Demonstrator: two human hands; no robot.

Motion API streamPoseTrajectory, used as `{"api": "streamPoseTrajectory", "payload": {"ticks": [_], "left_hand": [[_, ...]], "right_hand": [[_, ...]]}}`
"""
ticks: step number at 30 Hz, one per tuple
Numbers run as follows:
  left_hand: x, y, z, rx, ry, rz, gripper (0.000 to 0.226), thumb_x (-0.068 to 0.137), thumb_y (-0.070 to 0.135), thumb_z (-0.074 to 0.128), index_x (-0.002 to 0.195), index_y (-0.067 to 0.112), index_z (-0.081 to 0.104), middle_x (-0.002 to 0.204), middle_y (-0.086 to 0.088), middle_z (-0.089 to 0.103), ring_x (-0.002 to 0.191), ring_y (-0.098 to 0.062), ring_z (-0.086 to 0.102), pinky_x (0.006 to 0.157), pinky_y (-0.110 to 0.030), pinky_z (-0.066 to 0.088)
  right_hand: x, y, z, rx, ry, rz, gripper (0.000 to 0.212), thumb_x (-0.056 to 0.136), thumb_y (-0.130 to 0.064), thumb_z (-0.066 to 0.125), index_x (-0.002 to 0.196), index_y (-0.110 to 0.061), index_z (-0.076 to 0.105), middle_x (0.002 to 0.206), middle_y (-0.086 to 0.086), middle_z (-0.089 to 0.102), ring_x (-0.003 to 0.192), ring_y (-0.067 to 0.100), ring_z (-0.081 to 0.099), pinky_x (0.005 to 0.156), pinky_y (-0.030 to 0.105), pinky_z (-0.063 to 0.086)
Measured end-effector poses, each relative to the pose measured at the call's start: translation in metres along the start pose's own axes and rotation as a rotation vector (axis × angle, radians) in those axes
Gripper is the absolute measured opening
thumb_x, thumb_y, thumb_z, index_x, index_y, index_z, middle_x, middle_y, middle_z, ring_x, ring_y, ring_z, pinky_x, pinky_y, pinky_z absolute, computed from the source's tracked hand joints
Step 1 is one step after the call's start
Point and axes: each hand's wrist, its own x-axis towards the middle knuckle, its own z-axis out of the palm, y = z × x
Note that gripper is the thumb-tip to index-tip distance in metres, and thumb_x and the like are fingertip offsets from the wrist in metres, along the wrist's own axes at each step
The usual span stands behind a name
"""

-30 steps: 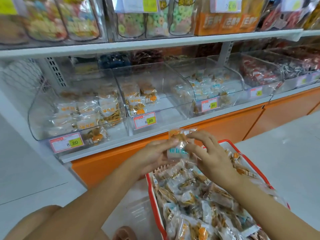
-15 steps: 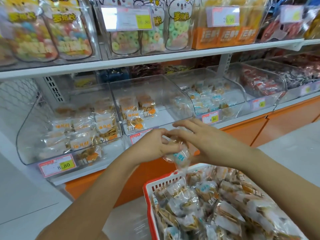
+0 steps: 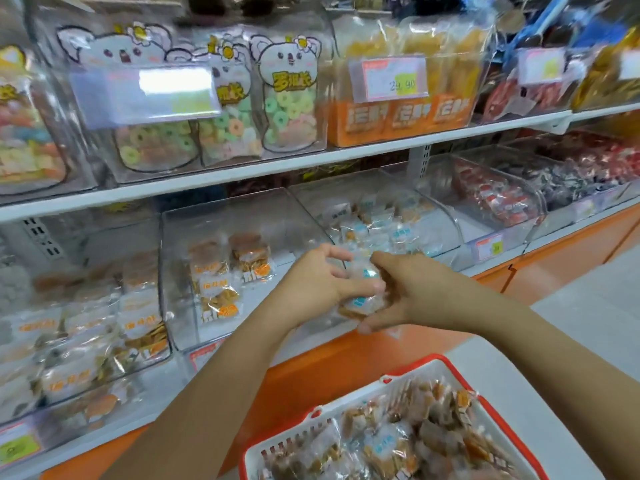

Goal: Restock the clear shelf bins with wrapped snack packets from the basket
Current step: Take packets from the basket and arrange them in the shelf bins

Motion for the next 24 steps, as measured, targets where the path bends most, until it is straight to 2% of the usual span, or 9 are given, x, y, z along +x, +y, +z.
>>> {"api": "streamPoseTrajectory", "payload": {"ticks": [5,9,11,13,15,18,21,23,24], "left_hand": [[0.047,0.019,0.024,0.011,0.028,0.08,0.042,0.07,0.044,0.08,0.104,0.03,0.06,0.098,0.0,0.071,0.085,-0.01,0.068,0.071,-0.023,0.051],[0.086,0.023,0.051,0.001,0.114,0.116,0.027,0.087,0.046,0.062,0.095,0.02,0.066,0.084,0.007,0.071,0.072,-0.004,0.064,0.073,-0.025,0.052],[0.104,0.021,0.062,0.001,0.14,0.098,0.024,0.093,0.037,0.057,0.089,0.016,0.065,0.079,0.006,0.069,0.071,-0.009,0.062,0.078,-0.034,0.053],[0.12,0.019,0.072,0.093,0.128,0.099,0.015,0.095,0.027,0.055,0.089,0.016,0.065,0.086,0.0,0.07,0.077,-0.013,0.063,0.079,-0.034,0.053],[0.134,0.017,0.084,0.208,0.09,0.115,0.014,0.094,0.023,0.056,0.098,0.015,0.066,0.09,0.0,0.068,0.078,-0.011,0.06,0.071,-0.021,0.051],[0.158,0.024,0.108,0.233,0.06,0.115,0.026,0.093,0.024,0.058,0.117,0.012,0.062,0.093,0.005,0.061,0.081,-0.006,0.055,0.061,-0.007,0.039],[0.187,0.035,0.132,0.274,0.092,0.076,0.054,0.092,0.044,0.056,0.132,0.008,0.05,0.113,-0.004,0.06,0.101,-0.017,0.057,0.083,-0.024,0.044],[0.207,0.04,0.143,0.342,0.134,0.048,0.066,0.09,0.057,0.051,0.132,0.006,0.049,0.117,-0.009,0.061,0.106,-0.024,0.057,0.089,-0.033,0.045],[0.217,0.042,0.146,0.365,0.151,0.029,0.068,0.089,0.06,0.05,0.131,0.006,0.05,0.121,-0.011,0.061,0.11,-0.026,0.056,0.09,-0.034,0.044]], "right_hand": [[0.005,0.054,-0.022,0.437,-0.012,0.062,0.041,0.074,-0.046,0.074,0.102,-0.019,0.062,0.068,-0.014,0.048,0.058,-0.002,0.044,0.055,0.011,0.036],[-0.007,0.096,-0.021,0.619,0.084,0.208,0.035,0.075,-0.043,0.072,0.07,-0.016,0.05,0.053,-0.017,0.041,0.051,0.0,0.038,0.054,0.015,0.032],[-0.009,0.118,-0.024,0.741,0.201,0.283,0.028,0.083,-0.032,0.07,0.068,-0.02,0.05,0.052,-0.022,0.051,0.05,-0.005,0.048,0.057,0.011,0.039],[-0.008,0.147,-0.034,0.91,0.397,0.376,0.012,0.086,-0.026,0.066,0.084,-0.015,0.062,0.073,-0.018,0.067,0.071,-0.002,0.064,0.076,0.02,0.052],[-0.002,0.178,-0.046,1.031,0.553,0.46,0.015,0.087,-0.024,0.066,0.092,-0.01,0.069,0.093,-0.004,0.071,0.091,0.013,0.067,0.09,0.031,0.052],[0.019,0.223,-0.059,0.922,0.604,0.573,0.019,0.082,-0.023,0.072,0.088,-0.005,0.068,0.094,0.004,0.069,0.089,0.018,0.063,0.086,0.028,0.048],[0.052,0.265,-0.065,0.797,0.536,0.661,0.029,0.076,-0.011,0.079,0.096,0.002,0.062,0.094,0.013,0.067,0.074,0.017,0.059,0.073,0.021,0.049],[0.077,0.29,-0.062,0.73,0.448,0.711,0.039,0.075,-0.011,0.08,0.105,0.004,0.061,0.103,0.012,0.066,0.075,0.018,0.06,0.059,0.011,0.049],[0.088,0.299,-0.061,0.69,0.426,0.73,0.045,0.075,-0.011,0.08,0.112,0.002,0.059,0.108,0.011,0.064,0.081,0.02,0.06,0.063,0.01,0.05]]}}
